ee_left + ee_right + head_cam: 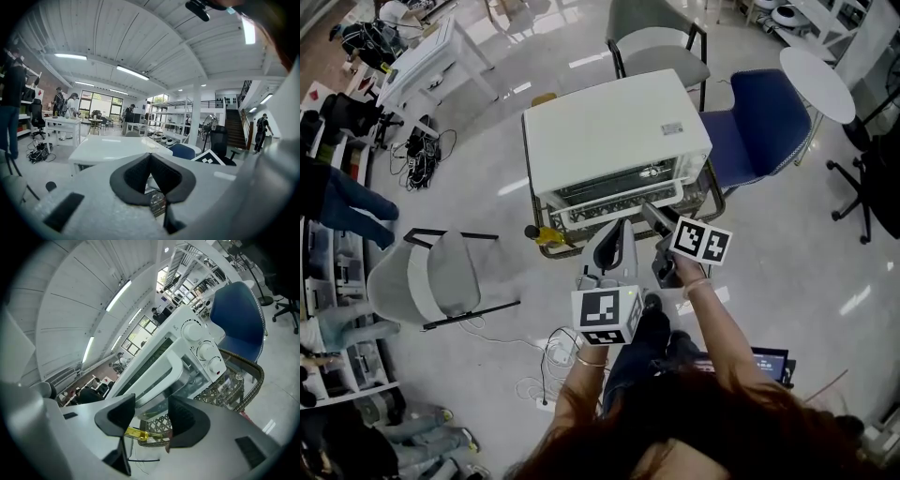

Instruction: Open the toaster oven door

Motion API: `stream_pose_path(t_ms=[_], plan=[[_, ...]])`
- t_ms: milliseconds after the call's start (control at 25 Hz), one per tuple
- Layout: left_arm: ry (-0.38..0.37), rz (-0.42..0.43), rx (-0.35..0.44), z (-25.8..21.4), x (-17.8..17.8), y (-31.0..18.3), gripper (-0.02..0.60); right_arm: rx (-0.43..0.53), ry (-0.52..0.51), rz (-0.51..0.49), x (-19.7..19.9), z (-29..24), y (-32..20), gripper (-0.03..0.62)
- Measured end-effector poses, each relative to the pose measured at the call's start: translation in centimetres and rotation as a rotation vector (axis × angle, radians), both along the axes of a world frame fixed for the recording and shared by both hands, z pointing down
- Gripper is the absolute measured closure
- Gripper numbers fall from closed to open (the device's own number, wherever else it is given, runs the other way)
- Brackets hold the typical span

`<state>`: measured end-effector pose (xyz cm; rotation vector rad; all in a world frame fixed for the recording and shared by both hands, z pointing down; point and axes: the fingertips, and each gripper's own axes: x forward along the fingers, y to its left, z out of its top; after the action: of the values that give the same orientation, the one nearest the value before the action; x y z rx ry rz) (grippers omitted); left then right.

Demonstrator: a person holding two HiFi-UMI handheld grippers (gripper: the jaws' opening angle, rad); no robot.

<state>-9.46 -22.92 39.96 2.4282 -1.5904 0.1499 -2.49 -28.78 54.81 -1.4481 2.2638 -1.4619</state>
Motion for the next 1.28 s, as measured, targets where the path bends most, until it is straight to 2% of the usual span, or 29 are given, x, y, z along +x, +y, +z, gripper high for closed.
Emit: stream_pose_path(t_ms=[1280], plan=[[0.019,-0.011,-0.046,2.2,1.4,3.7,0.566,-0.067,0.095,-0.07,0.9,3.6,5.3,0.388]])
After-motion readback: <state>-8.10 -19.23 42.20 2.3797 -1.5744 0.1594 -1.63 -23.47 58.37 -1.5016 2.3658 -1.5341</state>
